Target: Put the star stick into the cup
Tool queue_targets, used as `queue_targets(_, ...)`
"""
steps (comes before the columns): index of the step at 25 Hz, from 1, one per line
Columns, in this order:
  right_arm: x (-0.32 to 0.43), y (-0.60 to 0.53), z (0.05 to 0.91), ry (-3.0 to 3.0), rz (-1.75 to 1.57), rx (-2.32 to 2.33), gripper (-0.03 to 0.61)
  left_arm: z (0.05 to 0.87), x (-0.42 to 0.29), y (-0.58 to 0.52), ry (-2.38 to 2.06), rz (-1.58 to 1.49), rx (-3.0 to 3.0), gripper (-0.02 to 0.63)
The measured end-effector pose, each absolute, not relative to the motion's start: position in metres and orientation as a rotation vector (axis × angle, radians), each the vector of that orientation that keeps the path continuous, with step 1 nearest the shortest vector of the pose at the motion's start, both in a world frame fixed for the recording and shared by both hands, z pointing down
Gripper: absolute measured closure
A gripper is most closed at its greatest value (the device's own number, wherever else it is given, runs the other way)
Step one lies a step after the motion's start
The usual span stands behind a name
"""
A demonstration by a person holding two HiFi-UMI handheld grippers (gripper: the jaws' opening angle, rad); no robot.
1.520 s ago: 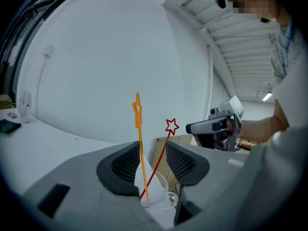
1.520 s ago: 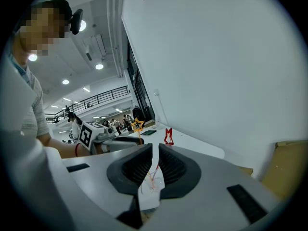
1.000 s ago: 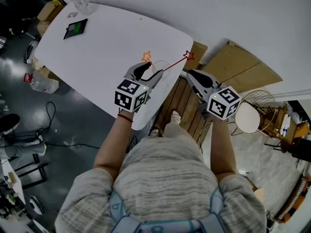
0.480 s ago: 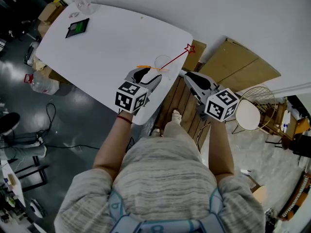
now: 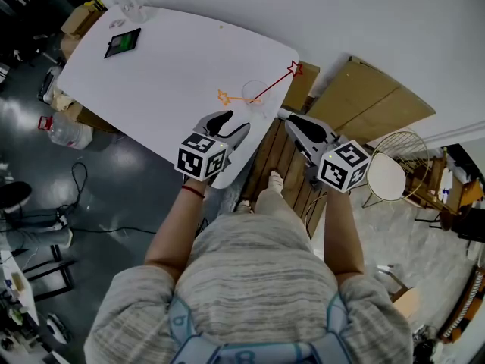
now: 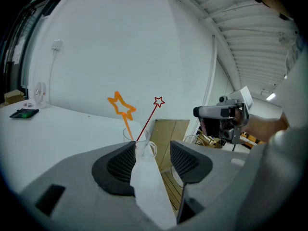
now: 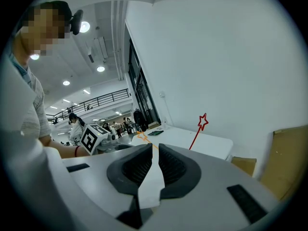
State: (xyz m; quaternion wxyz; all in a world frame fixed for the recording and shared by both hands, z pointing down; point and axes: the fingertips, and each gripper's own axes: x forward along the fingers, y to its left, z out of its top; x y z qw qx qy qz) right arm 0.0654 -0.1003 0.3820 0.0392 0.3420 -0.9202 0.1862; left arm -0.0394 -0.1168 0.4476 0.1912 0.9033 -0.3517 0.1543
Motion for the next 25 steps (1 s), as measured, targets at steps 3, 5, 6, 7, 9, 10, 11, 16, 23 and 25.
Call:
queue_targets(3, 0.060, -0.094, 0.380, -2.830, 0.561, 1.045, 0.543, 0.444, -0.038, -0.108, -0.962, 0.408, 2.552, 0.394)
queue_targets(5, 0.055, -0.088, 0.379, -2.834, 0.558, 1.040, 0.543, 0.440, -0.037, -0.102, -0.943, 0.387, 2.563, 0.394)
queue_targets(6, 0.053, -0.085, 0.378, -2.836, 0.557, 1.035, 0.543, 0.437, -0.037, -0.099, -0.932, 0.366, 2.568, 0.394)
queue_targets(7, 0.050, -0.082, 0.378, -2.839, 0.556, 1.031, 0.543, 0.433, -0.037, -0.096, -0.920, 0.336, 2.575, 0.394)
queue_targets(9, 0.044, -0.075, 0.377, -2.847, 0.553, 1.022, 0.543, 0.421, -0.038, -0.090, -0.893, 0.255, 2.595, 0.394)
queue_targets(10, 0.041, -0.072, 0.375, -2.852, 0.551, 1.018, 0.543, 0.414, -0.038, -0.086, -0.876, 0.204, 2.612, 0.396)
queue_targets(11, 0.038, -0.068, 0.373, -2.859, 0.547, 1.014, 0.543, 0.406, -0.038, -0.082, -0.856, 0.148, 2.630, 0.396)
queue_targets(16, 0.023, -0.049, 0.361, -2.895, 0.500, 1.002, 0.543, 0.371, -0.039, -0.060, -0.758, -0.054, 2.716, 0.406)
queue_targets(23, -0.001, -0.023, 0.347, -2.920, 0.412, 0.958, 0.543, 0.339, -0.041, -0.031, -0.726, -0.129, 2.822, 0.470)
queue_targets(25, -0.006, -0.016, 0.344, -2.926, 0.401, 0.944, 0.543, 0.333, -0.043, -0.024, -0.735, -0.146, 2.838, 0.527)
